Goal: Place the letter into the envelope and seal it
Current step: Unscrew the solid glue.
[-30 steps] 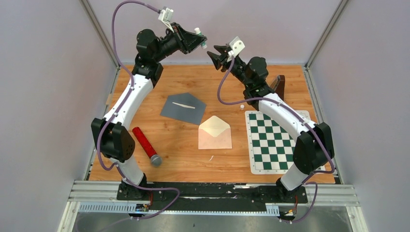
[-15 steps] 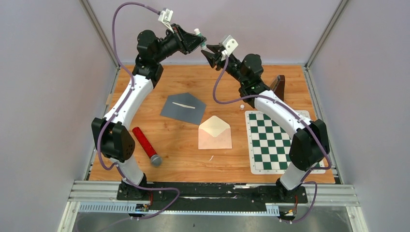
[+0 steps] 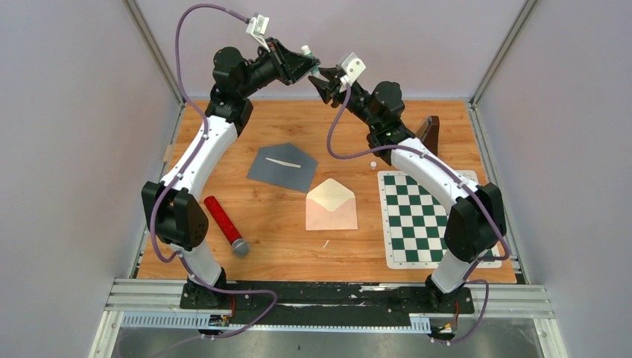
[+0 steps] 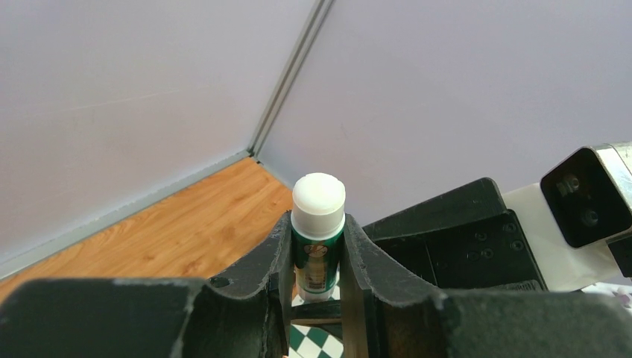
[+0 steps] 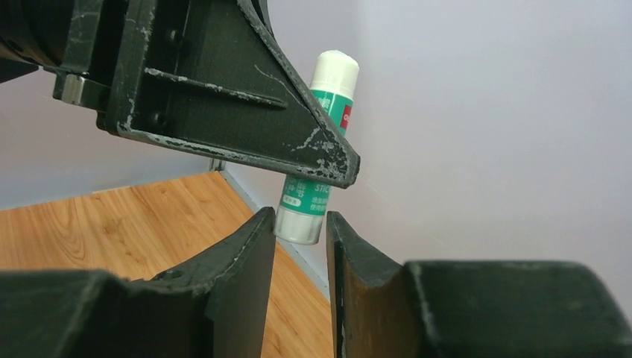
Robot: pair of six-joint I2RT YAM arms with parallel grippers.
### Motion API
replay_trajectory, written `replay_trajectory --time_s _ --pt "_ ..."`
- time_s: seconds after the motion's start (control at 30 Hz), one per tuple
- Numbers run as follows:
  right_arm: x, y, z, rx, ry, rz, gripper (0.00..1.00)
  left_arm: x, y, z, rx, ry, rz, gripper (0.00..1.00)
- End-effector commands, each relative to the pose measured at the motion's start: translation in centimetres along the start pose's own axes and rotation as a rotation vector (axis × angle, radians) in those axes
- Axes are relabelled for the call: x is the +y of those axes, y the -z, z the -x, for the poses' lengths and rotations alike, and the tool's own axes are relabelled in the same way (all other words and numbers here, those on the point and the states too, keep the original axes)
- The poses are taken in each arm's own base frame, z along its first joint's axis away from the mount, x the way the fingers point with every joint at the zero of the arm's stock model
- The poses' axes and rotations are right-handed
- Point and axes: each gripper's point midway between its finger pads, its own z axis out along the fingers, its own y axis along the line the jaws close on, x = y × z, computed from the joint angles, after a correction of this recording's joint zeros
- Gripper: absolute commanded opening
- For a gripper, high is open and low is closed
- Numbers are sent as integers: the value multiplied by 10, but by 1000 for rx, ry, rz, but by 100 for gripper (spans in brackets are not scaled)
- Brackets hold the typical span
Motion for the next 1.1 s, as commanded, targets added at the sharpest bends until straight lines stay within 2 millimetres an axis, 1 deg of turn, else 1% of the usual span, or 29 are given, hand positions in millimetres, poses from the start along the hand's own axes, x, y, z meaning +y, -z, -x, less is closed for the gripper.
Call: replay_trajectory --time_s 0.0,0.07,0.1,0.13,0.2,0.27,0.33,0.37,0.4,0.43,0.47,0.5,0.53,0.57,0.6,0.63,0.67,0.73,0.87,0.97,1.03,1.07 --pt "-6 -8 22 -49 3 -15 28 -22 3 15 -32 -29 -42 0" --pt "-8 -10 20 -37 -10 -26 17 -22 3 15 -31 -30 -44 0" --pt "-9 -10 18 -27 -19 -33 7 -22 3 15 -31 -30 -44 0" --pt "-10 -12 18 -23 -32 -38 0 -22 3 15 -31 -29 -45 0" --pt "-10 -12 18 -10 -84 -28 0 -23 4 15 -30 -35 -54 0" --pt "-3 -8 26 -20 -190 62 0 -27 3 14 -27 -57 -81 0" --pt "15 2 38 -23 -339 256 0 -35 2 14 -23 -101 -139 0" --pt "22 6 39 2 -429 347 0 -36 0 13 -22 -128 -173 0" --pt "31 12 44 27 -501 464 0 -47 1 13 0 -169 -238 0" --pt "40 20 46 63 -582 586 0 -46 -2 9 12 -194 -277 0" --pt "46 26 50 94 -656 694 0 -56 -1 9 30 -229 -335 0" --pt "50 33 50 132 -730 779 0 -53 -4 5 44 -238 -357 0" --pt "53 36 42 195 -813 828 0 -60 -2 6 59 -269 -405 0" --pt "56 41 44 220 -811 869 0 -56 -4 1 75 -268 -418 0" --pt "57 46 45 219 -793 897 0 -60 -2 1 87 -283 -451 0" --pt "58 49 44 224 -790 916 0 -56 -4 -4 100 -274 -457 0" --pt "57 50 44 232 -790 926 0 -57 -3 -6 114 -271 -476 0" --pt "54 51 45 241 -796 933 0 -54 -3 -11 129 -258 -486 0" --pt "51 49 46 230 -794 909 1 -55 -1 -11 128 -245 -472 0" --pt "47 46 44 220 -797 865 8 -54 -1 -8 118 -244 -445 0" --pt "38 41 41 207 -795 799 14 -53 -1 -5 102 -236 -413 0" --pt "31 37 40 199 -791 751 20 -52 -2 0 85 -233 -389 0"
